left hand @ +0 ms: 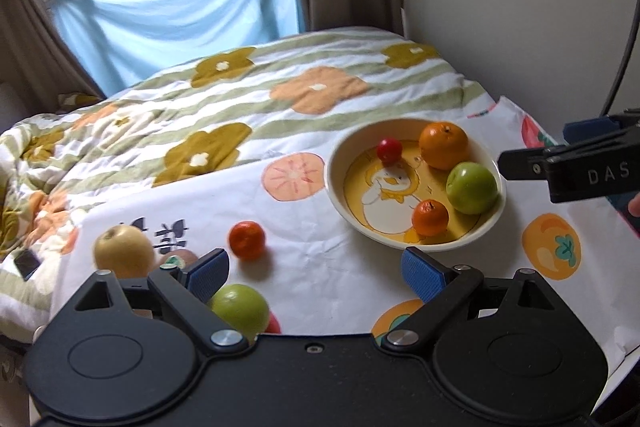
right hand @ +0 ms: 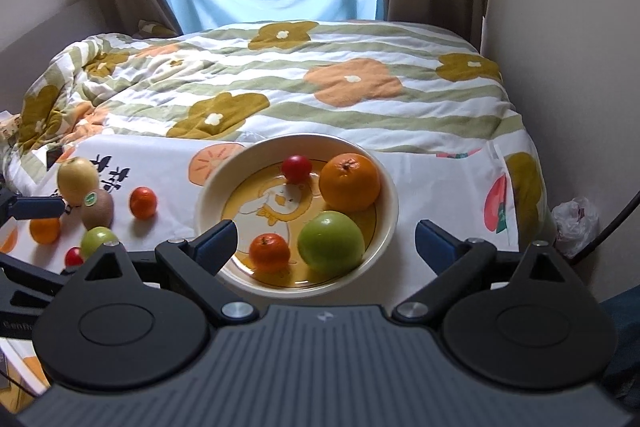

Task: Organize fruits
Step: 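Withdraw both tools from the bowl back over the remaining fruits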

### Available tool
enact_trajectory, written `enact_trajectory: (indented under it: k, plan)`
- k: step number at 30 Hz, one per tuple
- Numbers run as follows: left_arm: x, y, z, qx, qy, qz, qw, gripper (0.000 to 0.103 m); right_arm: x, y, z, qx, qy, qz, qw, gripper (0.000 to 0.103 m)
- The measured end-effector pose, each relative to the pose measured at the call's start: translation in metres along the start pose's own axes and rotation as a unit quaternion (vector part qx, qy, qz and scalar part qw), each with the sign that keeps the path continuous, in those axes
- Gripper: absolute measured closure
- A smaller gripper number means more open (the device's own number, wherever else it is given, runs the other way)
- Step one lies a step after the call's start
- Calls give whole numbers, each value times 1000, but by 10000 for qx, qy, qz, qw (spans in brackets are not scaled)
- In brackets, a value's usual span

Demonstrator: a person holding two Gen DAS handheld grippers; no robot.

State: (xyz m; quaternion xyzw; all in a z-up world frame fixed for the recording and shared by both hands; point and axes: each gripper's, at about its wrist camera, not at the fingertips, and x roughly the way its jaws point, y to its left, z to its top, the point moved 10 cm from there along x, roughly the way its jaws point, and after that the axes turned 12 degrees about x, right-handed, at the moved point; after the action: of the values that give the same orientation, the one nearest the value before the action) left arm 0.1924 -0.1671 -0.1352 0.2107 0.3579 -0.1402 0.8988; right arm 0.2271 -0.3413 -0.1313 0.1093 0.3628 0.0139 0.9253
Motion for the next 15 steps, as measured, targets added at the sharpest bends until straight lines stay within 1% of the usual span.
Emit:
enact_trajectory:
  k: [7, 11, 15]
  plan:
    - [-36, 16, -13, -279, -61, 385, 9988, 7, -26, 14, -1, -113, 6, 206, 9997, 0]
    - [-52, 28, -26, -445, 39, 633, 9970, 7, -38, 30, -4, -271, -65, 371, 9989, 0]
    - [-69, 45, -42, -627, 101, 863, 9942, 7, -45, 49, -6, -353, -31, 538, 9979, 0]
